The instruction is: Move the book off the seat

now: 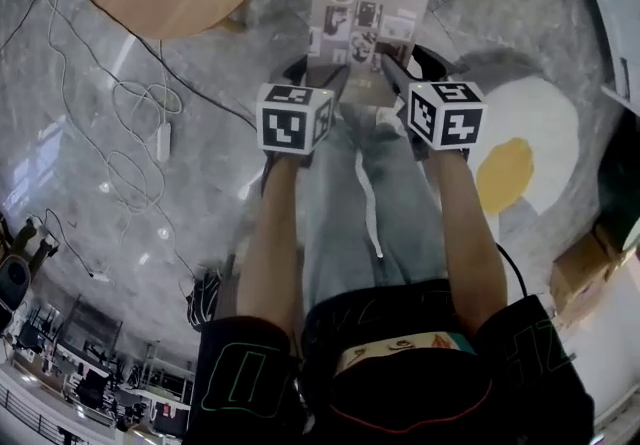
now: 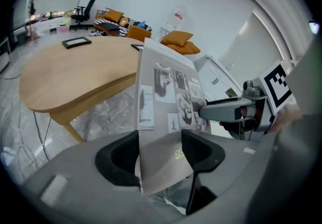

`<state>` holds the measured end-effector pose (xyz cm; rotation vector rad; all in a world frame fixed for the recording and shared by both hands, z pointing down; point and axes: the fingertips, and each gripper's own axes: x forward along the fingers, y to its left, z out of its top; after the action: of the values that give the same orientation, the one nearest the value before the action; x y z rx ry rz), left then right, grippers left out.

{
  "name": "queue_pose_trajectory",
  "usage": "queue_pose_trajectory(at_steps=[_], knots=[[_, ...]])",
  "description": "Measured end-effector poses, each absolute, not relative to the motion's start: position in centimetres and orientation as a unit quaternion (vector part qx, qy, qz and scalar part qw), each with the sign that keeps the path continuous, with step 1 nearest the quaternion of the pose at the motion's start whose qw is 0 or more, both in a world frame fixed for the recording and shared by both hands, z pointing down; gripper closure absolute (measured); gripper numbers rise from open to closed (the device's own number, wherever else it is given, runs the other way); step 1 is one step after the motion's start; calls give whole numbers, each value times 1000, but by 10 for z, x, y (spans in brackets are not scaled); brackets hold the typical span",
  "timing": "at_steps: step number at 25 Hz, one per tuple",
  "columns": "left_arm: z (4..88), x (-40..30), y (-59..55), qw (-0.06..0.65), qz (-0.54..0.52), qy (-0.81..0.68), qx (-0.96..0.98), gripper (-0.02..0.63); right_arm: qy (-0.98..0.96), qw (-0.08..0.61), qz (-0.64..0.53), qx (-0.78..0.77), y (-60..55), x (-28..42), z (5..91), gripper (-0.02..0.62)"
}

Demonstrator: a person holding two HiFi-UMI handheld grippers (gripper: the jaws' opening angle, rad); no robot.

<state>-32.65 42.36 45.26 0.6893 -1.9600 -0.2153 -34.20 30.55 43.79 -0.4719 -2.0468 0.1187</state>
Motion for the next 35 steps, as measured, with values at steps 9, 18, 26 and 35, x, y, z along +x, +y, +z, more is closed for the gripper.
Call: queue_pose_trajectory(at_steps=[9,18,26,35], knots=[[474,-404,462,506,-141,-829,195,336,-814,513,18,-272,349,-442,462,367],[491,-540,481,469,-240,-847,76,337,-779,489,-36,-390,385,-614,484,368],[499,-632,519,450,-242,-859,26,337,-772,464,-63,-429,432,-715,489,368],[511,-660,533,460,-269,-844,64,313,-787,471,-88,-390,446,-741,500,365]])
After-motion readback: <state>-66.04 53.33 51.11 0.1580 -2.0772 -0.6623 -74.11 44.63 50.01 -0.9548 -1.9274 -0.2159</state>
